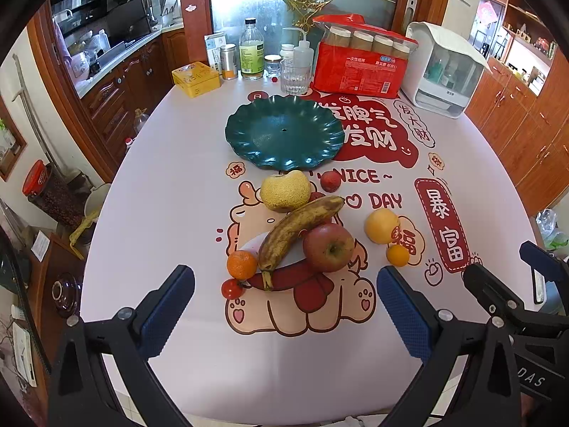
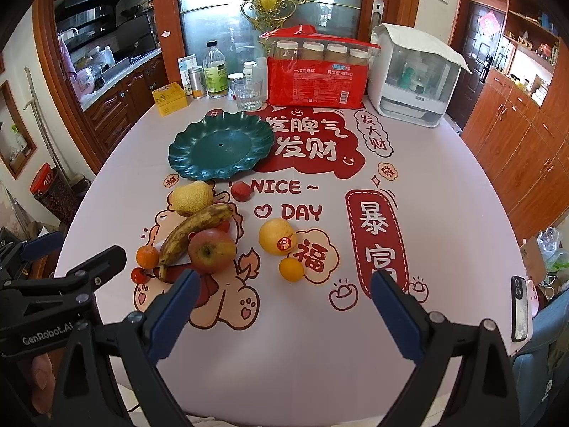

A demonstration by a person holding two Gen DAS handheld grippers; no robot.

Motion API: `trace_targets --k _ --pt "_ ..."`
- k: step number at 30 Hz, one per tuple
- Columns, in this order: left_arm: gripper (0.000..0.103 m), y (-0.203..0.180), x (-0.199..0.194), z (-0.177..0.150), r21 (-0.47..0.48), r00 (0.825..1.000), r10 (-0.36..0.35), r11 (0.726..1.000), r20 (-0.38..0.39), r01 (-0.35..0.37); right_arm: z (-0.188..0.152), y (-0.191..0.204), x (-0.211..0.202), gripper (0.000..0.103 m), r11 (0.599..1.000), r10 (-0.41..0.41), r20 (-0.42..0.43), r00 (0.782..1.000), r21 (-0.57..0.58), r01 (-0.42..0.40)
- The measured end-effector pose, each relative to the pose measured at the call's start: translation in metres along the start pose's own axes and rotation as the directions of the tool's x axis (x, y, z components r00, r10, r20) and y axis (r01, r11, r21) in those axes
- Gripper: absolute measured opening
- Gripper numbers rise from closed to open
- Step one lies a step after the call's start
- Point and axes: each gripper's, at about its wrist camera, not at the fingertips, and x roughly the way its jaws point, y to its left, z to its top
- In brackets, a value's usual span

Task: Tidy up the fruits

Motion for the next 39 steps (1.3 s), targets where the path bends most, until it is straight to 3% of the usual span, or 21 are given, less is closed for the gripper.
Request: trace_targets --k 39 --pt "0.102 0.012 0.006 0.003 0.007 1.000 -0.025 1.000 0.003 0.025 0.006 0.012 -0.002 0.094 1.000 -0.006 0.010 1.000 0.012 0.006"
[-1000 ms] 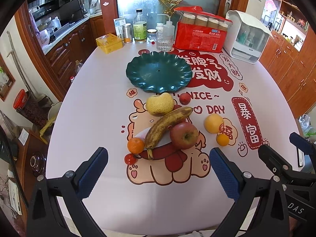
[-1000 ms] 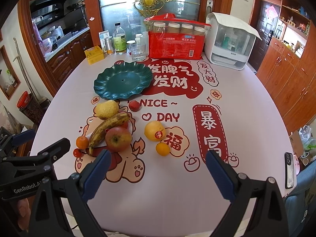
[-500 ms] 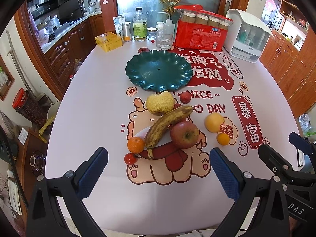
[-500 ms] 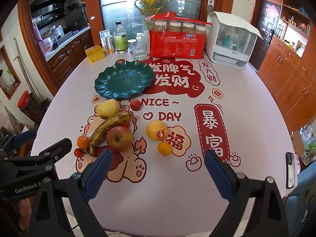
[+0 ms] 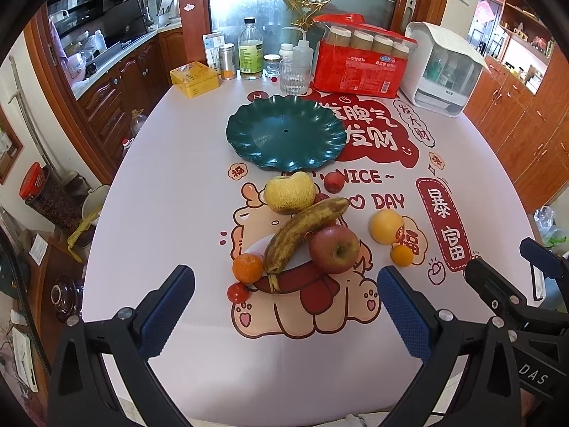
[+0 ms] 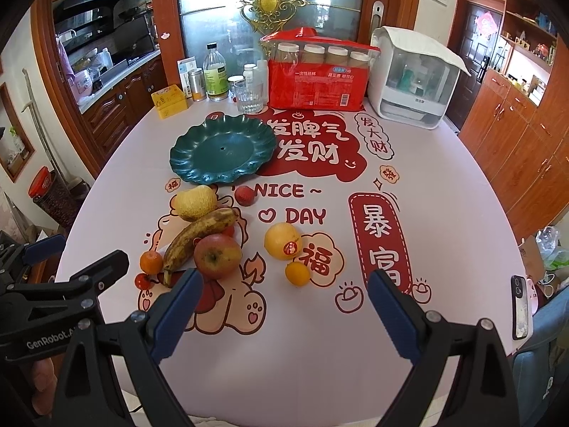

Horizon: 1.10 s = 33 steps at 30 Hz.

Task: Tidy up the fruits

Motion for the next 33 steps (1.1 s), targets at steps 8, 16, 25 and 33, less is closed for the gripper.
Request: trace_targets --k 8,16,25,33 --pt "0.102 0.007 0.002 0.001 0.003 1.000 -0.015 1.000 -0.003 0.015 0.000 0.005 0.000 0.094 1.000 -0.003 -0.004 1.000 0.010 0.003" --pt "0.102 0.022 0.019 0.002 -0.006 0.998 -0.031 0.999 -0.057 0.031 -0.007 0.020 0.006 0.094 1.000 -0.006 -0.032 0.999 0.016 0.007" --pt "0.102 0.027 0.037 0.000 -0.018 0.994 -0.036 0.999 -0.104 0.035 -0.009 0.017 0.019 0.094 1.000 -0.006 -0.080 0.997 0.030 0.008" --pt "0.102 0.052 0.061 0.009 -0.104 0.991 -0.008 0.995 -0.136 -0.006 0.000 -0.004 0.048 0.089 0.997 0.035 -0.142 0.989 0.070 -0.025"
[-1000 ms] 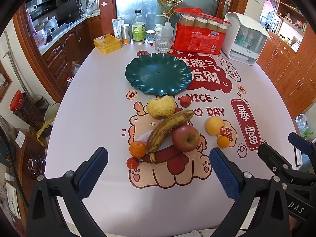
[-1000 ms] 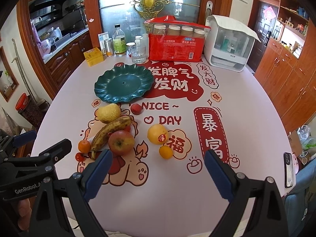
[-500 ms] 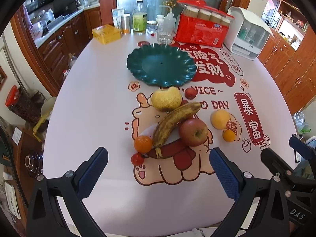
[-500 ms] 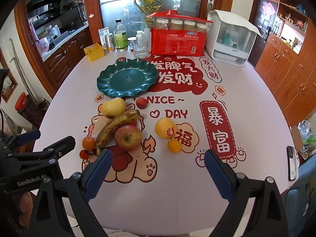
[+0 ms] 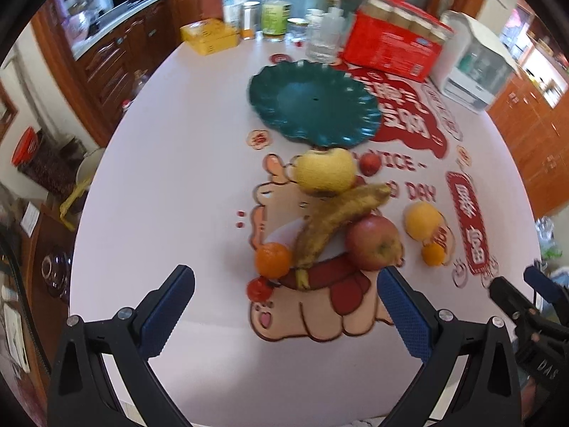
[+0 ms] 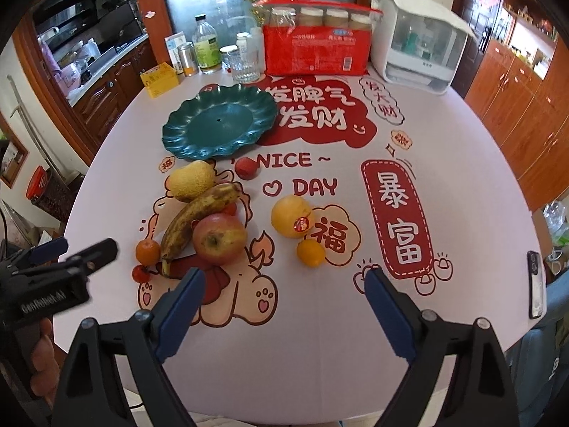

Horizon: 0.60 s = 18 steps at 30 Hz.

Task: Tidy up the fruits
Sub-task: 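Move the left tool to the tangerine while the right tool approaches the small orange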

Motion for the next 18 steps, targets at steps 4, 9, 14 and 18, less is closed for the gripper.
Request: trace_targets --k 4,9,14,18 --pt "0.102 0.014 0.012 0.005 -0.007 0.998 0.068 0.998 0.005 -0.068 0.010 -0.010 0.019 0.085 0.999 0.035 -0.042 0.999 0.009 -0.035" --pt "0.102 0.028 0.030 0.007 -0.019 0.997 0.071 0.997 -0.017 -0.071 0.015 -0.013 0.044 0.082 0.998 0.052 -0.084 0.995 -0.039 -0.055" --pt "0.102 0.036 0.055 0.001 -0.057 0.998 -0.018 0.998 -0.063 0.015 0.009 -0.015 0.067 0.082 0.988 0.081 -0.103 0.991 -0.124 -0.094" --pt "0.102 0.041 0.073 -0.004 -0.097 0.995 -0.051 0.994 -0.084 0.043 0.001 -0.026 0.088 0.081 0.983 0.114 -0.137 0.984 -0.131 -0.132"
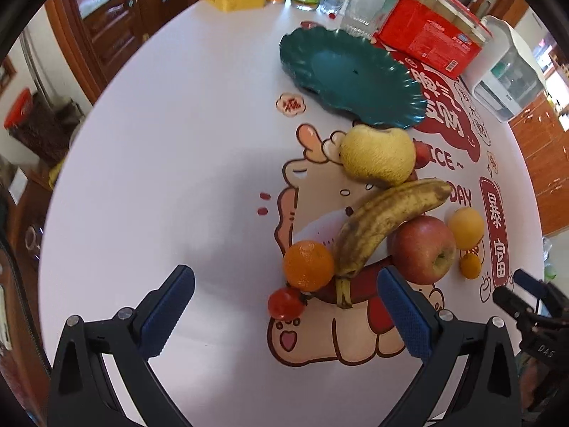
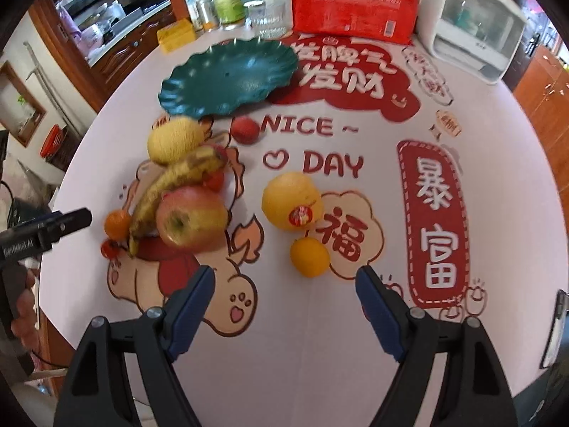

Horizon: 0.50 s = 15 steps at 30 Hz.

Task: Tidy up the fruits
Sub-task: 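Move the left tool to the tangerine while the right tool approaches the small orange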

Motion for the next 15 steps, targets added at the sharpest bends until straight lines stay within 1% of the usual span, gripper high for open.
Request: trace_targets --k 2,7,10,12,15 --pt "0.101 0.002 0.011 -0.001 -0.012 1.000 -0.006 1.000 -0.022 0.006 -0.003 -0.007 0.008 0.080 1.000 0.007 -0.005 1.000 0.000 -0.007" --pt "0.096 0.002 0.031 -0.004 -0.006 0.999 0.016 1.000 -0.048 -0.016 -0.009 -0.023 0.029 0.070 1.000 0.016 -0.027 1.000 0.004 -0.016" --pt "0.088 -0.001 0.041 -0.003 0.005 0.998 0.020 1.000 -0.064 -0.020 -0.009 -0.031 0.040 0.065 0.999 0.035 -0.045 0.998 0.024 -0.034" --pt "0.081 -0.002 0.046 -0.002 0.010 0.997 0.019 1.000 -0.076 -0.018 -0.008 -0.034 0.046 0.061 0.999 0.042 -0.053 0.998 0.027 -0.041" --pt "0.076 -0.003 0.050 -0.001 0.015 0.997 0.011 1.000 -0.080 -0.010 -0.006 -0.032 0.052 0.056 0.999 0.040 -0.055 0.998 0.007 -0.040"
